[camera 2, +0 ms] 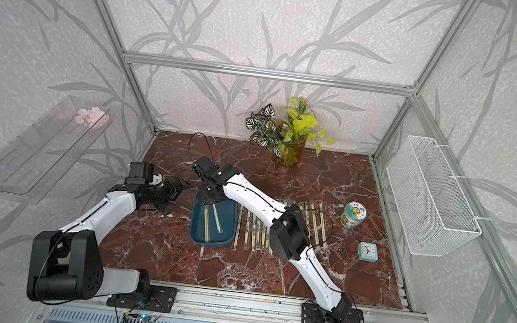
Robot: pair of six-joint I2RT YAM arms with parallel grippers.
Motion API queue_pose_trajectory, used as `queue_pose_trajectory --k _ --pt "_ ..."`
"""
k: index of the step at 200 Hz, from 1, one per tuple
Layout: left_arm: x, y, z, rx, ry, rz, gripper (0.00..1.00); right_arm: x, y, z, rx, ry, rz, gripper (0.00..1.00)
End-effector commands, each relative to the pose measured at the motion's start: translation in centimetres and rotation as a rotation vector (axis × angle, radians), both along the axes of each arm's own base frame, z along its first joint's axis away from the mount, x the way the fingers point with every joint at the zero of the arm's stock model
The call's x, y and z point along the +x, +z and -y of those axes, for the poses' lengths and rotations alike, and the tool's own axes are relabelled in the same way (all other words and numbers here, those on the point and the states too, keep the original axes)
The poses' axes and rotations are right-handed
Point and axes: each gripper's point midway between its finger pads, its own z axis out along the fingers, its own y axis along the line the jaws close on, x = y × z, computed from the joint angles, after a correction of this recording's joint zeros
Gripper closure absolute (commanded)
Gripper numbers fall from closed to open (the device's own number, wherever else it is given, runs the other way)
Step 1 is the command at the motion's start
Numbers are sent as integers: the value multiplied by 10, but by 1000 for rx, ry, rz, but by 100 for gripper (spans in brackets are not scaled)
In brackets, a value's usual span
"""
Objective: Take the paired disposable chopsticks out of the storage box
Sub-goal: Pick up the paired disposable chopsticks from the storage box, then place the paired disposable chopsticks at the center of the board.
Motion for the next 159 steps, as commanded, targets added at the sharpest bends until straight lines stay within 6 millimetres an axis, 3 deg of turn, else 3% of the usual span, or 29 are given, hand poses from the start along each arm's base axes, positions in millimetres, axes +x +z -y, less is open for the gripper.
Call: queue_pose_trajectory --k 1,42,64,88,128,159 --pt "9 22 2 -4 -20 66 0 12 42 12 109 -67 29 100" --pt "7 30 15 -1 -54 76 0 28 61 63 178 -170 46 100" --pt "4 31 26 3 -83 73 0 30 53 96 197 -258 26 100" --pt "0 29 43 12 -125 64 0 22 29 123 186 -307 -10 99" --pt "-7 24 64 21 -177 48 0 1 -14 136 168 -350 -92 99" --pt "-9 21 70 25 -191 42 0 -11 -43 131 165 -361 -149 99"
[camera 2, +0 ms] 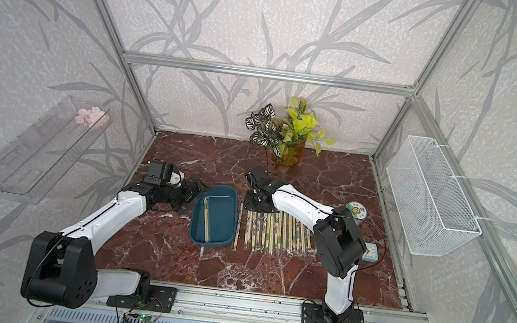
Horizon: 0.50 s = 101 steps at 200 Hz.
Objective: Take the paired disposable chopsticks out of the storage box
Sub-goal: Place the paired disposable chopsticks at the center of the board.
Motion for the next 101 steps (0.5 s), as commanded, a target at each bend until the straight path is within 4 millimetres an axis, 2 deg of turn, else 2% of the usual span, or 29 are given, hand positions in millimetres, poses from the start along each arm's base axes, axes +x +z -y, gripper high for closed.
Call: queue_pose_trajectory --k 1,38,101 --pt "3 6 0 12 12 12 0 0 1 -17 71 -14 8 99" --pt "1 6 -1 21 7 12 0 -11 -19 -30 44 24 -24 99" --pt "0 7 -2 24 9 14 0 -16 -45 -32 1 31 -65 96"
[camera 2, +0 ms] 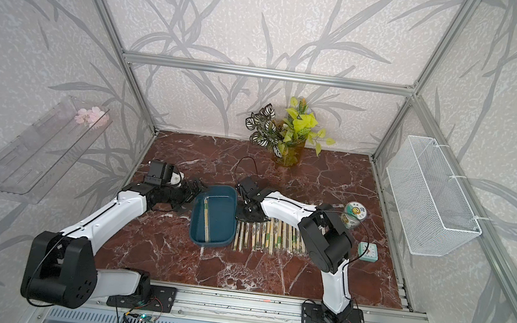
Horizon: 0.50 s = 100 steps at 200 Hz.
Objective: Take the paired disposable chopsticks out of the storage box
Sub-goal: Place the paired disposable chopsticks at the center of the board.
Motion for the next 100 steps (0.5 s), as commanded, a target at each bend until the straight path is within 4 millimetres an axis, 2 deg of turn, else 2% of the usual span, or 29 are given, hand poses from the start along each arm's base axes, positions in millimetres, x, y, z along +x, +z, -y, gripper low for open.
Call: queue_pose_trajectory --k 1,29,57,79,100 --pt "0 9 -1 7 3 15 0 5 -3 -3 -1 -9 0 96" --pt "1 10 -1 7 -1 20 0 5 -8 -2 -18 -7 -8 86" --pt "1 9 0 8 -3 18 0 7 1 0 -18 -5 12 72" --pt "1 9 -1 10 -4 18 0 9 19 -1 3 -6 41 71" --pt "1 8 -3 18 -3 16 0 11 44 -1 32 -6 85 71"
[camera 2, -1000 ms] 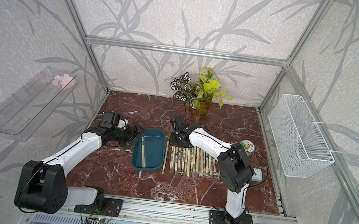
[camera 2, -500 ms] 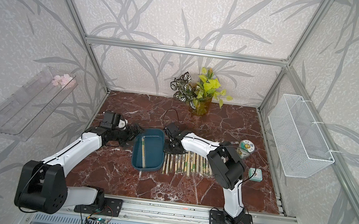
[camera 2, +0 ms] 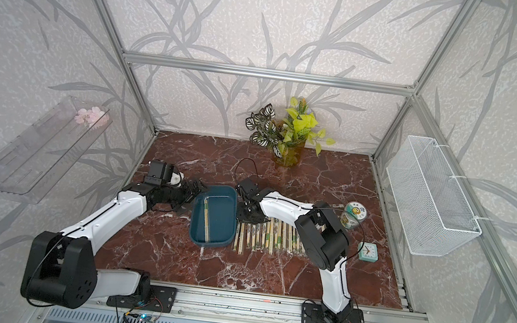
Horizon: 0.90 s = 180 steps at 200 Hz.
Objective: Take the paired disposable chopsticks out of the storage box
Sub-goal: Place the paired disposable chopsticks at the center of the board, then pick up the paired disposable chopsticks from the storage box.
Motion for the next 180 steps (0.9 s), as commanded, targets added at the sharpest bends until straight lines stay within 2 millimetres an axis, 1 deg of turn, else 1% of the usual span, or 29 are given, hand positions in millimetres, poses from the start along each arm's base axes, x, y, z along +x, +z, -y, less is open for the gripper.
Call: queue_pose_trajectory --k 1,25,43,53,70,98,125,148,173,180 --pt "1 9 -2 15 -4 19 0 11 51 -3 53 -5 93 71" --pt "0 7 -8 24 8 12 0 13 83 -6 78 17 156 71" --pt "1 5 -18 31 29 6 0 12 104 -17 87 62 200 70" --pt "2 4 -25 32 49 4 0 10 111 -26 94 94 210 70" --pt "3 1 -37 26 84 -5 0 5 115 -46 100 155 209 67" --pt "6 -4 -58 2 148 -18 0 -4 107 -78 77 254 199 63" --pt "8 -7 -73 -5 187 -25 0 -9 89 -103 40 334 179 57" --pt "9 -11 -84 -9 227 -37 0 -11 72 -118 -3 380 169 57" --pt "12 -13 -92 -25 258 -41 0 -12 50 -128 -72 419 174 57" --pt "13 -13 -93 -30 264 -42 0 -11 47 -131 -82 424 178 57"
